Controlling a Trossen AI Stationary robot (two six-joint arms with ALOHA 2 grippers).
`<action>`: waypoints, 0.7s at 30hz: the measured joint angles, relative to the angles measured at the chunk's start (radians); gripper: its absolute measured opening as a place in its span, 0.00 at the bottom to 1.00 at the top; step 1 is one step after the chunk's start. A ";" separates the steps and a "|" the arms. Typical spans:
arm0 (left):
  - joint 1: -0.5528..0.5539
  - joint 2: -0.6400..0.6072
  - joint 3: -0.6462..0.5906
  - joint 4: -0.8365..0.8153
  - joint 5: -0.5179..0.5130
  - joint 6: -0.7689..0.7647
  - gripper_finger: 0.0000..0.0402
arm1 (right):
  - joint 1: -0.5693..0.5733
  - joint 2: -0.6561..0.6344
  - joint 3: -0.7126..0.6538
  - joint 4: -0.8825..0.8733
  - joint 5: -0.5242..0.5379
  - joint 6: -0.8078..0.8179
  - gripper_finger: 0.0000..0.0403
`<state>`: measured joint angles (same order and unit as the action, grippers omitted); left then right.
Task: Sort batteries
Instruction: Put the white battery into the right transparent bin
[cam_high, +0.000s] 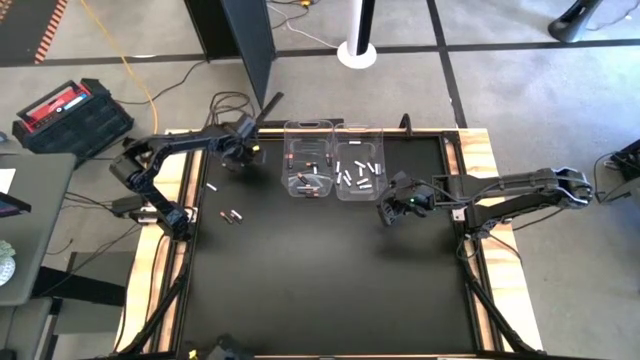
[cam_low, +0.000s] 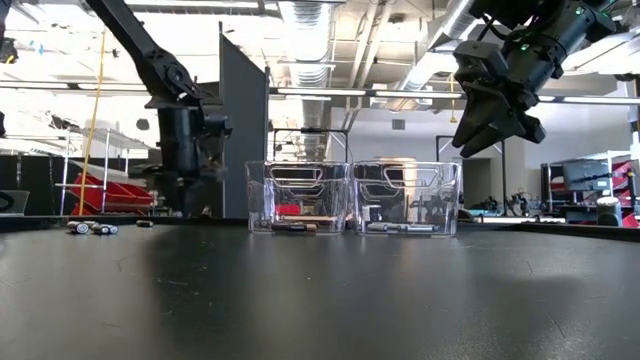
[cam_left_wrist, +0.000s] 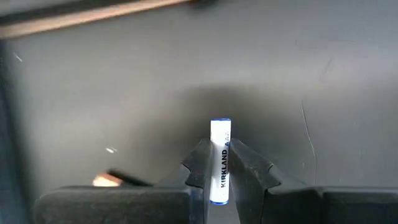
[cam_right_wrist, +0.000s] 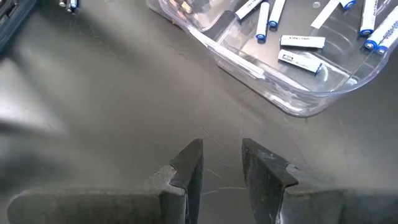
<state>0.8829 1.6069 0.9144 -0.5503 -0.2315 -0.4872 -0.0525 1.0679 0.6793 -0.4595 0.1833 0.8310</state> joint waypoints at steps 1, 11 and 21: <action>0.000 -0.001 0.016 -0.017 -0.003 0.022 0.10 | -0.001 0.000 0.000 0.000 0.000 0.007 0.31; -0.008 -0.080 0.168 -0.119 0.024 0.272 0.10 | -0.002 0.000 0.000 0.000 0.000 0.096 0.31; -0.086 -0.186 0.350 -0.117 0.205 0.474 0.10 | -0.002 0.000 0.000 -0.001 0.001 0.112 0.31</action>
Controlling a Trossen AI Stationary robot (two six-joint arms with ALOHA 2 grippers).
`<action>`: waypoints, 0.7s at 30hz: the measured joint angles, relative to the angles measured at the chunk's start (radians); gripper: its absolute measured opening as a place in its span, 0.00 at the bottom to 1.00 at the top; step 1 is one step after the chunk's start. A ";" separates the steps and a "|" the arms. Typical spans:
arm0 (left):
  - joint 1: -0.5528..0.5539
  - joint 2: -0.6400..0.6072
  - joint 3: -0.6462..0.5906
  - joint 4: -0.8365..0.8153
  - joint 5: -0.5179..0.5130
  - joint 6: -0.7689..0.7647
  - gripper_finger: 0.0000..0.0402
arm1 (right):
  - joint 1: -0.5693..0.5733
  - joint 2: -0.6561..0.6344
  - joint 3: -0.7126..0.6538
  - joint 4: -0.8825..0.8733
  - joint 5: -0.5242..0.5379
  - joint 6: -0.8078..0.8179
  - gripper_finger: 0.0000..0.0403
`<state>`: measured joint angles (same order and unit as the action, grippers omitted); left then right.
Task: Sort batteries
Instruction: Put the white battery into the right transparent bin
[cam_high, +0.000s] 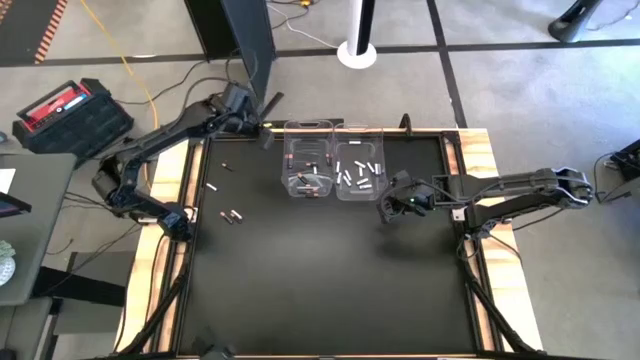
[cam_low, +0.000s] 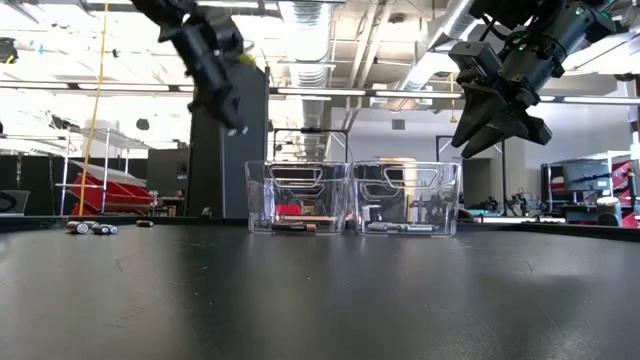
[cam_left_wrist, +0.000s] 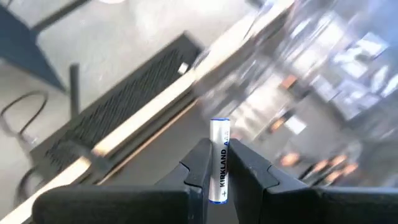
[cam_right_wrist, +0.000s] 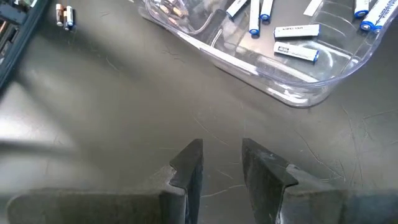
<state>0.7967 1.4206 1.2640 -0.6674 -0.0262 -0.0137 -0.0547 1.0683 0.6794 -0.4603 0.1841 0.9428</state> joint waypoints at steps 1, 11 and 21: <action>-0.015 0.000 0.025 0.002 0.001 -0.026 0.10 | 0.000 0.000 0.000 0.000 0.000 0.000 0.31; -0.198 0.154 0.336 0.069 0.073 -0.035 0.09 | 0.000 0.000 0.000 0.000 0.000 -0.001 0.31; -0.333 0.577 0.796 0.037 0.072 -0.001 0.10 | 0.000 0.000 0.000 0.000 0.000 -0.009 0.31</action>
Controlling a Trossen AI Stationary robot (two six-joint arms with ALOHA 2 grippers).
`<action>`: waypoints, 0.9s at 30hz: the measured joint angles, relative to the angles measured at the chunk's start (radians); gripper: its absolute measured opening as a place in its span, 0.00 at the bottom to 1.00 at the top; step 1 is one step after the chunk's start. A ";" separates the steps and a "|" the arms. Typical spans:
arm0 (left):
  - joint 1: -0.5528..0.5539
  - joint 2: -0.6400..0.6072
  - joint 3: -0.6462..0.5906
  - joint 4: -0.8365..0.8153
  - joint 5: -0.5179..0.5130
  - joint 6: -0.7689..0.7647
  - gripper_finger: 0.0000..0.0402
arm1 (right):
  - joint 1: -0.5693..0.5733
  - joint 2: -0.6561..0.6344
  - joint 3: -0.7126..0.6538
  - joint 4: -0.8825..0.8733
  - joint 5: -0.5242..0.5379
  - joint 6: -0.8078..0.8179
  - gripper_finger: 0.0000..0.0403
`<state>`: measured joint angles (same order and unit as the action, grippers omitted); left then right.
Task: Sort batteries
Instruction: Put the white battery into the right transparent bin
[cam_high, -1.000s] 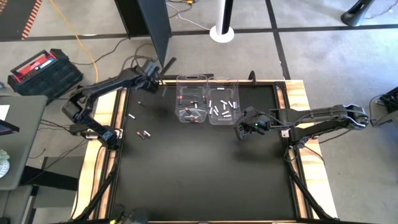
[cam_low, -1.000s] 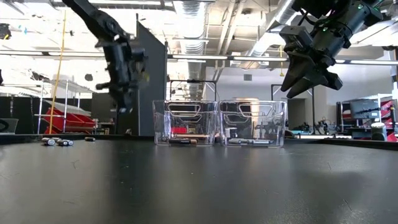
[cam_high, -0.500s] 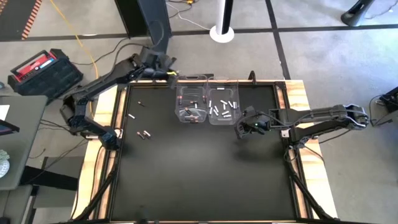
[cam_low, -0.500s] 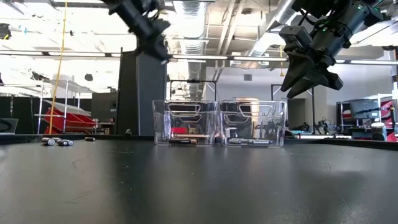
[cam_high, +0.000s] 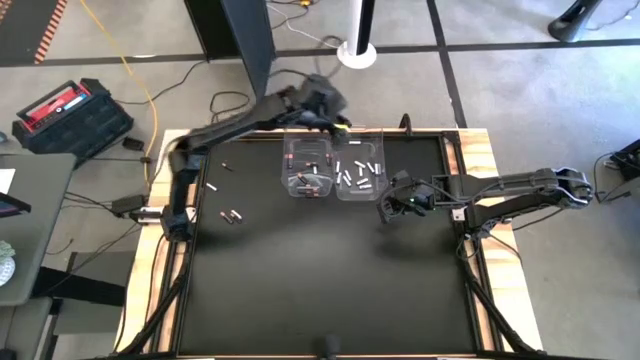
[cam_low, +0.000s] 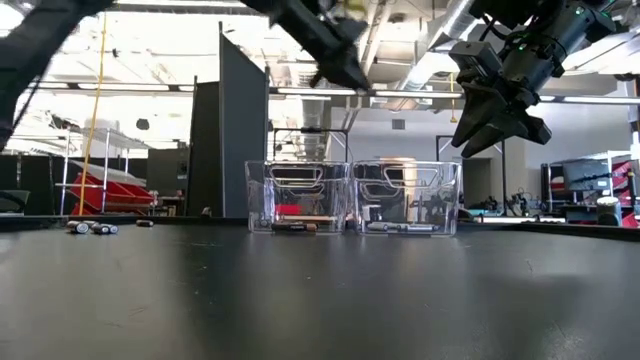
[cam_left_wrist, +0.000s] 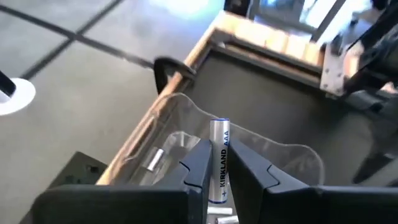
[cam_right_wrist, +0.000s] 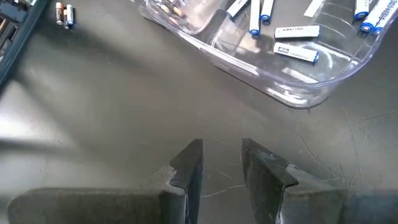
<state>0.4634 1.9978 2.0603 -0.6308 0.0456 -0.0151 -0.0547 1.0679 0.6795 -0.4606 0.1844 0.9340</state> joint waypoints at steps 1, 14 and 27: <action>-0.008 0.047 0.047 -0.017 0.000 0.000 0.10 | 0.000 0.000 0.000 0.000 0.000 0.000 0.31; -0.017 0.413 0.250 -0.183 0.084 -0.076 0.10 | 0.012 0.000 0.000 -0.010 0.001 -0.003 0.31; -0.056 0.505 0.258 -0.183 0.070 0.011 0.11 | 0.015 0.000 0.000 -0.010 0.000 -0.026 0.31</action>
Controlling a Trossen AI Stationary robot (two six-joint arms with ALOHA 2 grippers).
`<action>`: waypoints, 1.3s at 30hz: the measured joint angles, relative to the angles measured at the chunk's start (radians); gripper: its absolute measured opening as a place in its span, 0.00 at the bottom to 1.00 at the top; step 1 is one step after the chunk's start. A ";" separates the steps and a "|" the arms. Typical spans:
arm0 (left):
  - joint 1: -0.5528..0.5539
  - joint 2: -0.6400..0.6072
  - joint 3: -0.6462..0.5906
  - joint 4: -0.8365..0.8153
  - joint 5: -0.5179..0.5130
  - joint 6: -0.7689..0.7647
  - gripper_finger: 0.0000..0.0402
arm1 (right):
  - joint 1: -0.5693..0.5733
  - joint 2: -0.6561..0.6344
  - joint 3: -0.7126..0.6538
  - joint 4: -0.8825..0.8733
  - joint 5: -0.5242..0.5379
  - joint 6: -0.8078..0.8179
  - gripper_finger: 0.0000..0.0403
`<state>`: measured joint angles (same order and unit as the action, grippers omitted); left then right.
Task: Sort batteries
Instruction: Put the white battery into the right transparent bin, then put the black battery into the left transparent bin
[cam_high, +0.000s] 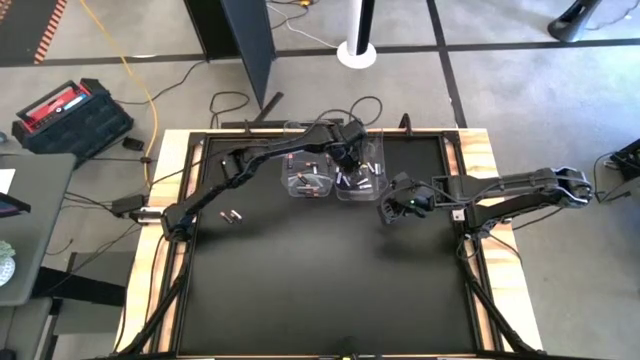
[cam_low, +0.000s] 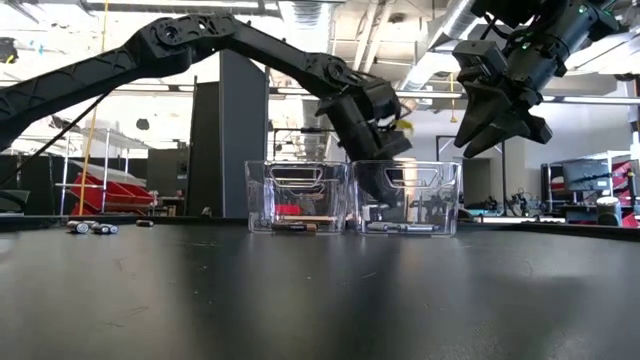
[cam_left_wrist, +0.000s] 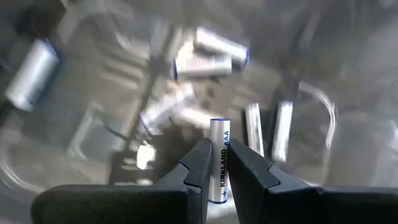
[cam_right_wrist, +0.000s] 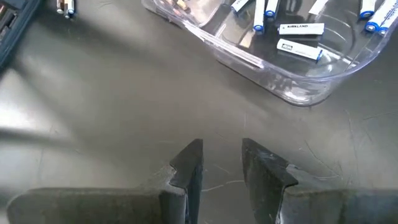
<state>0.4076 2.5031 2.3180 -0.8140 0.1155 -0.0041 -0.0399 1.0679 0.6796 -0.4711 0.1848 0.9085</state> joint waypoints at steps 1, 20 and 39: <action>-0.002 0.000 0.003 0.011 -0.013 0.016 0.11 | 0.000 0.000 0.000 -0.002 0.000 0.000 0.31; -0.009 0.003 0.003 -0.005 -0.030 0.070 0.11 | -0.001 0.000 0.000 -0.001 0.000 -0.001 0.31; -0.009 0.002 0.003 -0.004 -0.029 0.052 0.27 | -0.001 0.000 0.000 0.000 0.000 -0.001 0.31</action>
<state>0.3988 2.5053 2.3215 -0.8180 0.0868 0.0484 -0.0410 1.0683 0.6794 -0.4713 0.1851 0.9077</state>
